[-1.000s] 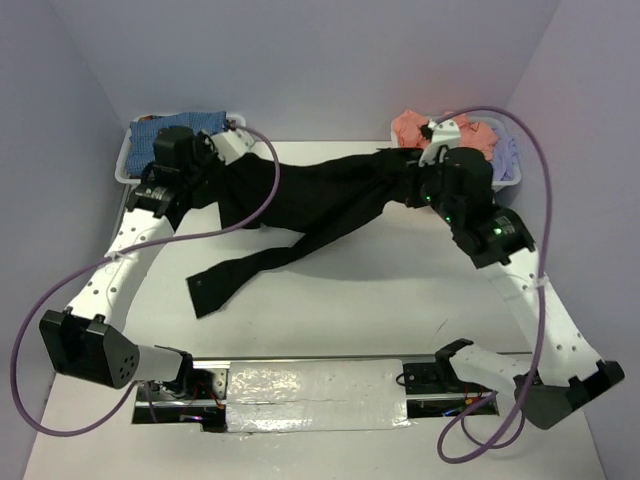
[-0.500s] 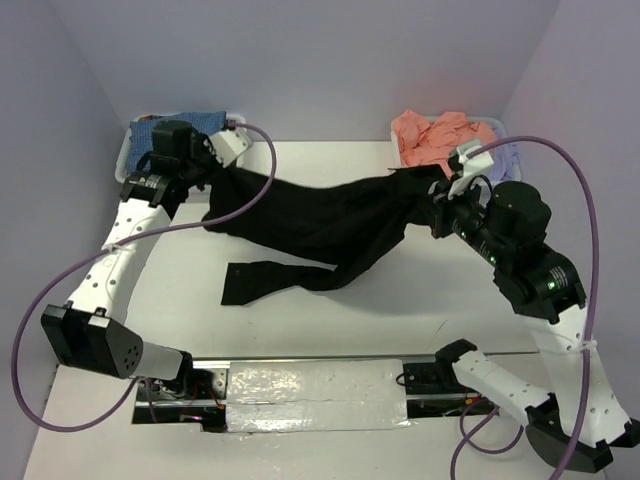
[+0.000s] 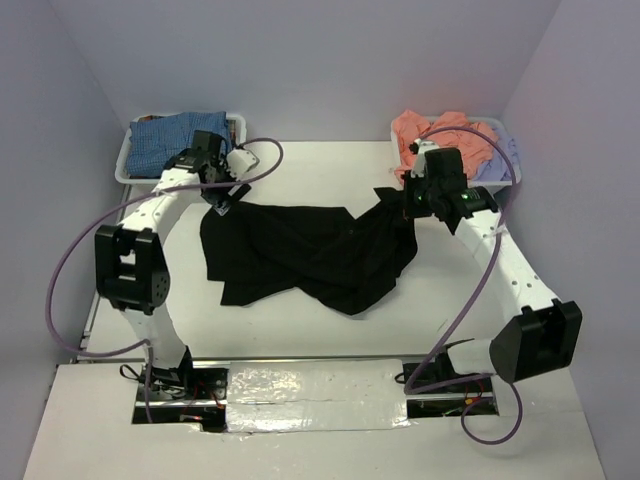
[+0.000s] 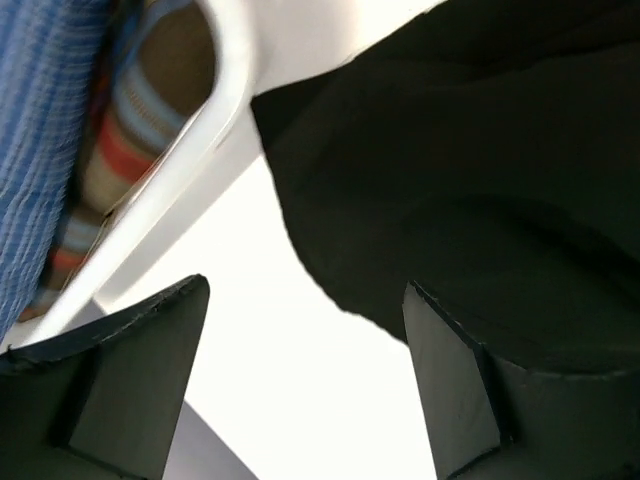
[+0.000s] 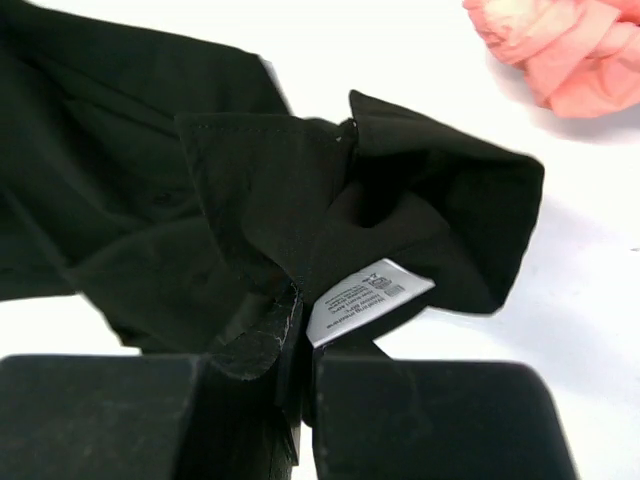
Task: Fold and stack the long sleeve shirts
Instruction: Flatten the shirt out
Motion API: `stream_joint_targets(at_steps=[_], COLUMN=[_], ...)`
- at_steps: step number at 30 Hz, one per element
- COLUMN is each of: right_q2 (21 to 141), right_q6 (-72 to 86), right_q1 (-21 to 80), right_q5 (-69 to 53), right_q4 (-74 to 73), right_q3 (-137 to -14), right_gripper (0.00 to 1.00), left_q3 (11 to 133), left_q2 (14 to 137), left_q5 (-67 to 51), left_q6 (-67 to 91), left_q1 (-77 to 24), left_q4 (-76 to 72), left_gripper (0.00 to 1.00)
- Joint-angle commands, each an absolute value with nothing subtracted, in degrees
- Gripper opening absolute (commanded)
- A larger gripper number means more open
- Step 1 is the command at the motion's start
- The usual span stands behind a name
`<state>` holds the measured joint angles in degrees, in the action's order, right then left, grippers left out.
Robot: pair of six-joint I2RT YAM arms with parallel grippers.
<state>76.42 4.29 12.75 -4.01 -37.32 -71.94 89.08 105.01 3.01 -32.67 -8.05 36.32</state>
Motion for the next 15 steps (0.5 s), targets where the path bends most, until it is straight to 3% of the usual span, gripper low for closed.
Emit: stream_joint_targets(at_steps=[1, 2, 6, 11, 15], right_q2=[70.9, 70.6, 70.8, 70.7, 70.8], right_q6=[7.2, 7.5, 8.3, 9.0, 9.5], right_q1=[13.0, 12.9, 12.9, 13.0, 12.9], right_q5=[-7.3, -7.5, -7.9, -9.1, -10.6], right_q4=[-31.8, -31.6, -31.6, -30.7, -30.1], right_q3=[-71.3, -70.8, -69.4, -67.9, -67.0], right_gripper=[0.00, 0.00, 0.00, 0.00, 0.00], left_q3=[86.1, 81.4, 67.0, 50.8, 48.5], left_q2=[96.5, 93.7, 86.4, 79.7, 81.9], left_q5=[-0.7, -1.7, -5.8, -2.9, -1.9], left_q6=[-32.7, -37.0, -53.1, -66.2, -65.7], left_q1=[-8.3, -8.6, -10.5, -10.5, -10.5], left_q4=[35.4, 35.8, 39.5, 37.8, 32.5], left_gripper=[0.91, 0.88, 0.60, 0.68, 0.77])
